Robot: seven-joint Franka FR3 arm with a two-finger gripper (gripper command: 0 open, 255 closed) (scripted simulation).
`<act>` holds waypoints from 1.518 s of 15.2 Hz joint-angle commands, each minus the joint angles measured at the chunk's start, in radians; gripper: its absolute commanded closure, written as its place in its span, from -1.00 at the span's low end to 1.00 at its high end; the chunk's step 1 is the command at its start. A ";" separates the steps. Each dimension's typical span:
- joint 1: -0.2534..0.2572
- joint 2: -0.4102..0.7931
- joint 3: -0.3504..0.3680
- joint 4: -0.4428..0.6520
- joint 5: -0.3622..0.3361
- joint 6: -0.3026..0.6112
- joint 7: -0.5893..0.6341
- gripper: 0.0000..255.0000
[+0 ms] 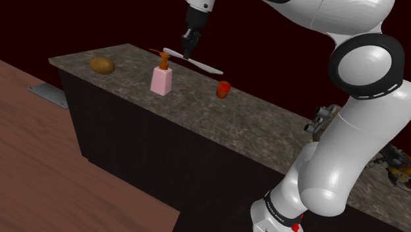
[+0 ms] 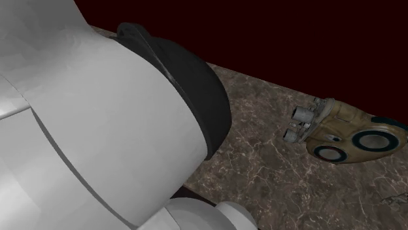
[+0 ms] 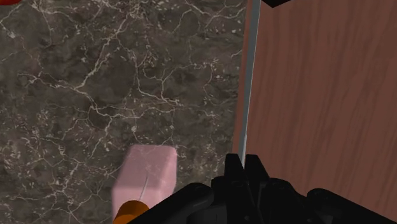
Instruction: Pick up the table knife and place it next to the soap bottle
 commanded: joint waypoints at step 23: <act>0.004 -0.018 0.003 -0.346 -0.001 0.329 -0.003 1.00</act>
